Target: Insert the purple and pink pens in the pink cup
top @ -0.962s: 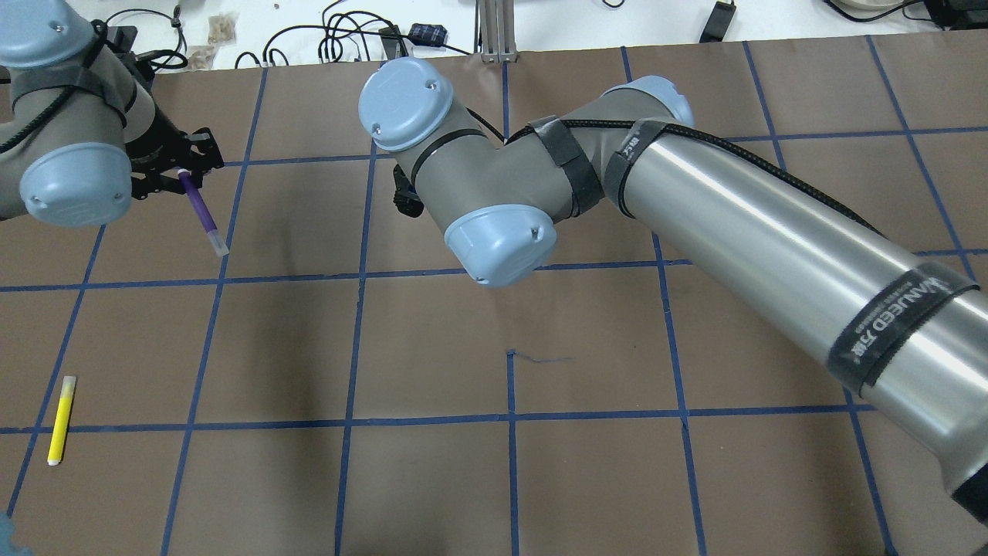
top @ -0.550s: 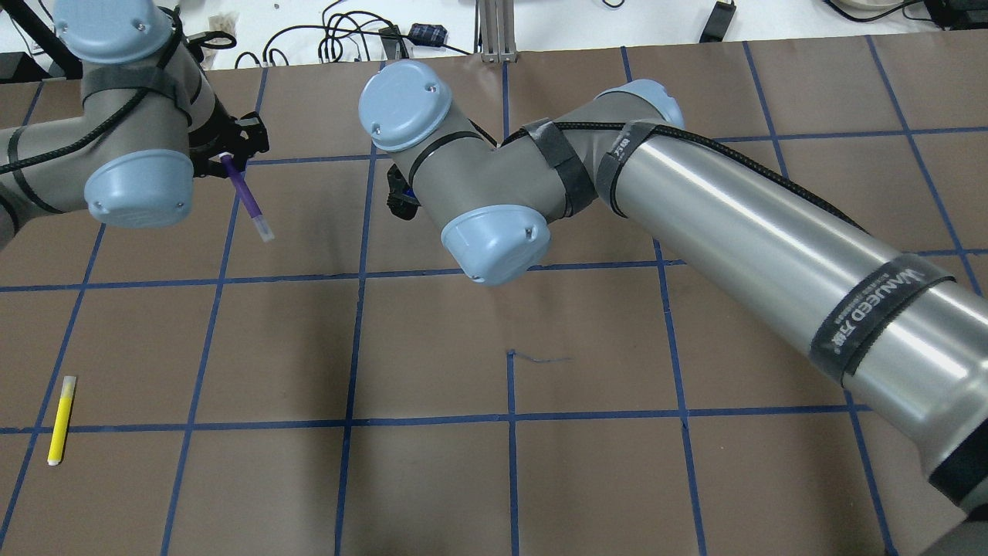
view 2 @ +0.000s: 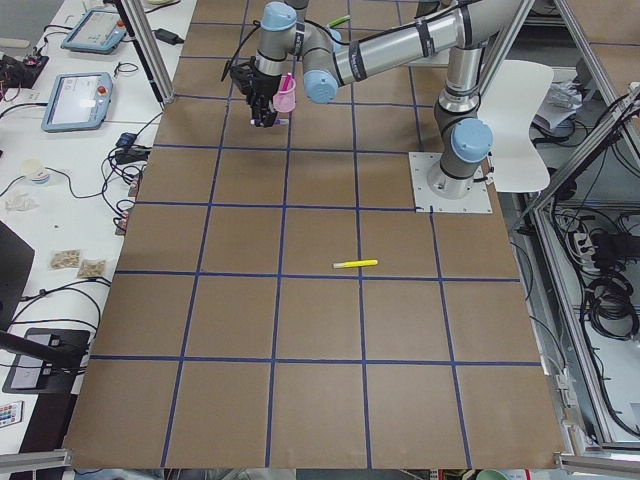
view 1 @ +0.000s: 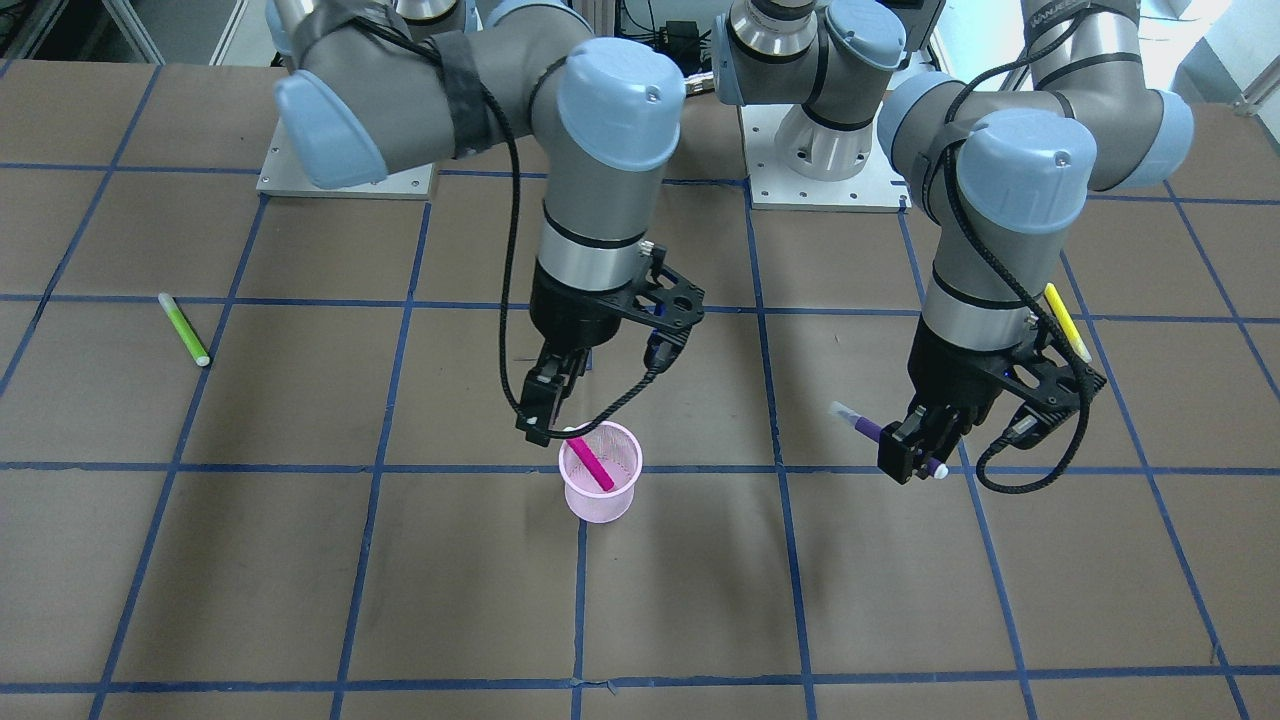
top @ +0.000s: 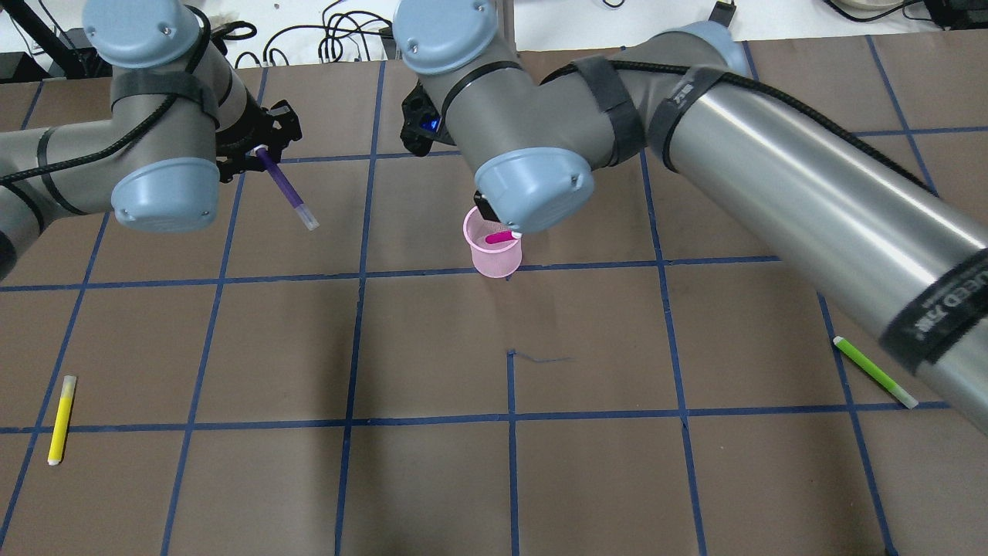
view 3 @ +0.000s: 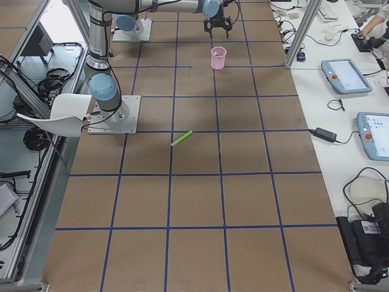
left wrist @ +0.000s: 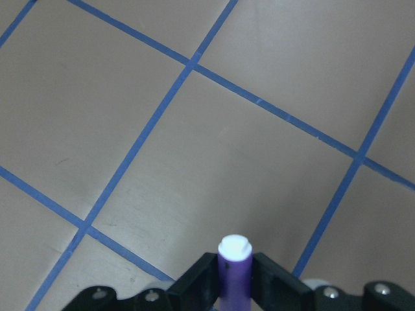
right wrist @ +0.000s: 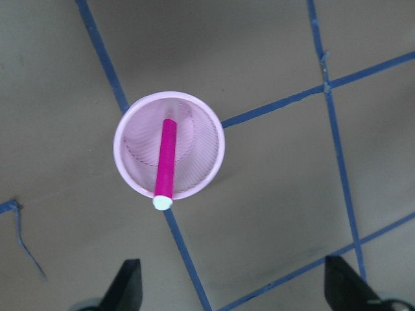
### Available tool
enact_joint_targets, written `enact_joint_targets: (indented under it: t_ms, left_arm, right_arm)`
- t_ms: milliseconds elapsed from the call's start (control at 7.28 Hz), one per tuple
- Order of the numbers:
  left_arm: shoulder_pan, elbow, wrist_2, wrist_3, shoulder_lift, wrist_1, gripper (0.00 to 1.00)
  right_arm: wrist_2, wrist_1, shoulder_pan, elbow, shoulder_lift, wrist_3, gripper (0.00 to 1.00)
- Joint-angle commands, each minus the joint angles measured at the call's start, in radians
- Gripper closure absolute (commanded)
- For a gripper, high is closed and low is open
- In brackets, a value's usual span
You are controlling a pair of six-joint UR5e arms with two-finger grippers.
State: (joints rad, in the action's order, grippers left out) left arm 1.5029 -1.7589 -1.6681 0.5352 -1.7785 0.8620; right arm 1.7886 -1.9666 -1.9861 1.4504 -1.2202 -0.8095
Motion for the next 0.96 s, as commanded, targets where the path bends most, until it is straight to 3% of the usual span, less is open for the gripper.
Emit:
enact_joint_targets:
  t_ms: [0,275,412,550,824]
  left_arm:
    - [0.067,-0.004,0.002,0.081,-0.010,-0.096,1.00]
    - [0.178,-0.001,-0.065,0.233,-0.025,-0.119,1.00]
    - [0.235,0.002,-0.071,0.302,-0.025,-0.117,1.00]
    - [0.291,0.001,-0.149,0.354,-0.036,-0.116,1.00]
    - [0.391,0.009,-0.228,0.460,-0.068,-0.121,1.00]
  right_arm:
    - [-0.069,0.015,0.154,0.010,-0.105,0.007,0.00]
    - [-0.158,0.097,0.263,0.011,-0.148,0.105,0.00]
    - [-0.163,0.145,0.294,0.011,-0.168,0.279,0.00]
    - [-0.163,0.161,0.306,0.018,-0.189,0.429,0.00]
    - [-0.160,0.178,0.308,0.030,-0.244,0.496,0.02]
